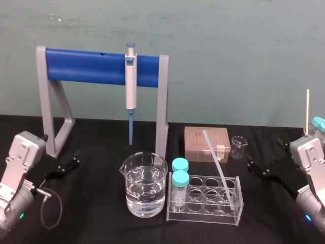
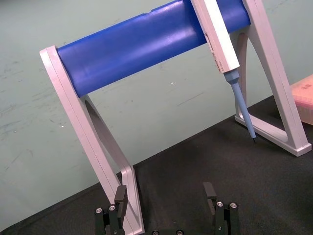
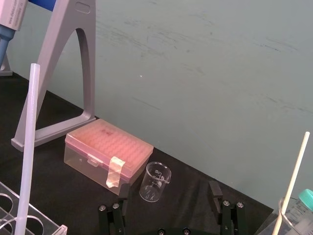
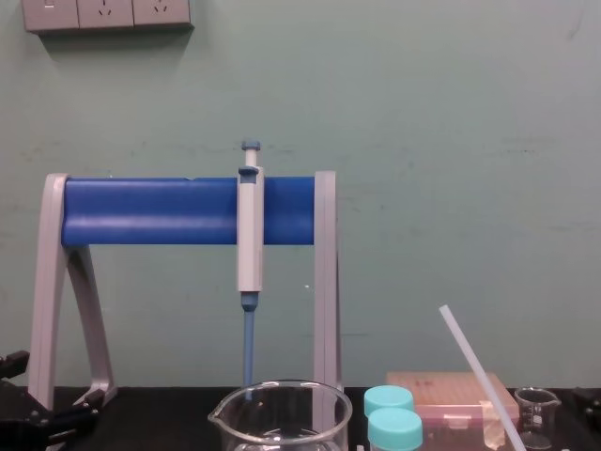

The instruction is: Pick up the stirring rod with one hand, then place it down.

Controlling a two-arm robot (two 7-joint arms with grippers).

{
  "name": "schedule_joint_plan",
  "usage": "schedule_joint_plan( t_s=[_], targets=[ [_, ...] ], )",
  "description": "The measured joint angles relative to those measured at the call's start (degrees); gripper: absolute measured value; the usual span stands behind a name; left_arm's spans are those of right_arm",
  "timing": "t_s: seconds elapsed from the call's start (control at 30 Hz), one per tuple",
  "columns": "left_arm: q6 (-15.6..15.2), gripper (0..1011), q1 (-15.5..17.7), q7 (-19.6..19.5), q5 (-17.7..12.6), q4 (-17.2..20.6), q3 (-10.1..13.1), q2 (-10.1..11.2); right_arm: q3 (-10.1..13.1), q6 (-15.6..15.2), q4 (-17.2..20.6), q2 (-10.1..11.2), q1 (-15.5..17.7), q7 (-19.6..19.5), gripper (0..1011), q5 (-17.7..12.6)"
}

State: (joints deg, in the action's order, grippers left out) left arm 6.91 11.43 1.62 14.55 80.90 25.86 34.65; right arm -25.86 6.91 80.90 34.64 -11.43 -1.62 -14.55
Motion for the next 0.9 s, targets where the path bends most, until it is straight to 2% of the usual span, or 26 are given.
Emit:
schedule_joint_plan(
  t_s=[0.53, 0.9],
  targets=[
    [0.0, 1000, 0.0, 0.0, 0.0, 0.0, 0.0, 0.0, 0.0, 0.0, 0.0, 0.0, 0.0, 0.0, 1000, 0.0],
    [0.0, 1000, 0.0, 0.0, 0.0, 0.0, 0.0, 0.0, 3.3, 2.9, 4.1, -0.2, 2.6, -0.5, 1000, 1.0]
  ],
)
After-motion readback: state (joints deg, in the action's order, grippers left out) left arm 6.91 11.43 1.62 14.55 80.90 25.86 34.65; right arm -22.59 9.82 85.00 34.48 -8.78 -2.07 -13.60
